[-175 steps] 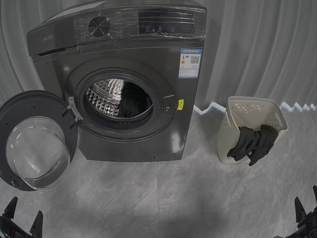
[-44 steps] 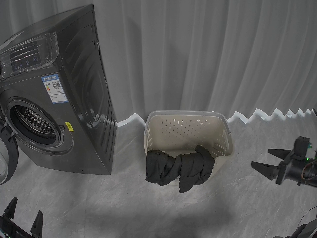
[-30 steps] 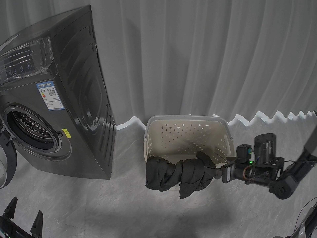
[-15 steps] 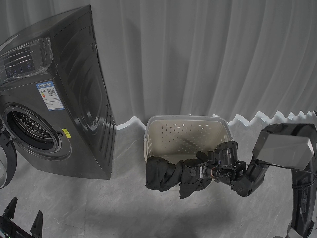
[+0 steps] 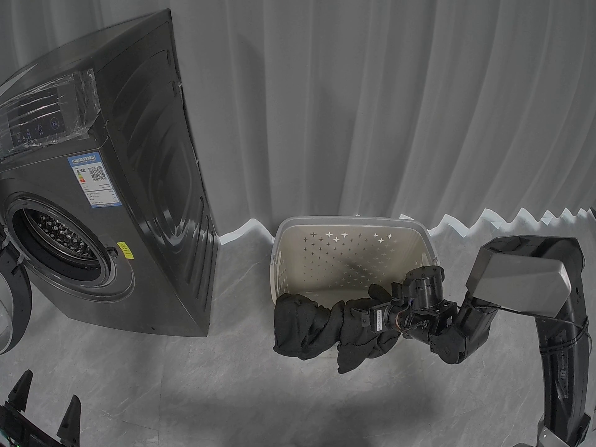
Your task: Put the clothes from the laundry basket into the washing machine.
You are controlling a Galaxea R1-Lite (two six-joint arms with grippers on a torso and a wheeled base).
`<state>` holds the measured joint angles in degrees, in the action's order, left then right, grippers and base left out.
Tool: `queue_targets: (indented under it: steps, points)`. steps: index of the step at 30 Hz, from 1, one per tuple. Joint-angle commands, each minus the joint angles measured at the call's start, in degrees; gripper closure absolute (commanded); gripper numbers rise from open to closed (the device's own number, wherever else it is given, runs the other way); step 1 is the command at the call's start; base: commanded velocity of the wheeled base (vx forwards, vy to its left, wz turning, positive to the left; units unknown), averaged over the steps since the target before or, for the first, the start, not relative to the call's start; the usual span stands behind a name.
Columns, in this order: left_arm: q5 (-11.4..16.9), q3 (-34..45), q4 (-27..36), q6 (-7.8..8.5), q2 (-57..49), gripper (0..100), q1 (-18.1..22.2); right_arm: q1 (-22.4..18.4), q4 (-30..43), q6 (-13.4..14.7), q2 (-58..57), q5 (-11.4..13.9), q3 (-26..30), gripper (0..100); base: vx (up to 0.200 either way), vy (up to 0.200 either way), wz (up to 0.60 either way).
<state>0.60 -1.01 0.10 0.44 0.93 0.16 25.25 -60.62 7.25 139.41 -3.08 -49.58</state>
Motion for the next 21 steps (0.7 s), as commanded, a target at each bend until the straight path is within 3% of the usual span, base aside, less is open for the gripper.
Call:
queue_targets:
  steps: [1, 13, 14, 21]
  points:
    - [0.02, 1.01, -0.01, 0.00, -0.93, 0, 0.02, -0.02, -0.02, 0.04, 0.86, 0.01, -0.17, 0, 0.000, 0.000, 0.00]
    - [-0.07, 1.01, -0.01, -0.09, -0.93, 0, 0.02, 0.59, -0.11, -0.05, 2.27, 0.01, -2.19, 0, 0.000, 0.000, 0.00]
    - [-0.07, 1.01, -0.01, 0.00, -0.93, 0, 0.02, 0.59, -0.11, -0.05, 2.27, 0.01, -2.19, 100, 0.000, 0.000, 0.00]
    - [-0.07, 1.01, -0.01, -0.09, -0.93, 0, 0.02, 0.68, -0.11, 0.04, 1.56, 0.01, -2.28, 100, 0.000, 0.000, 0.00]
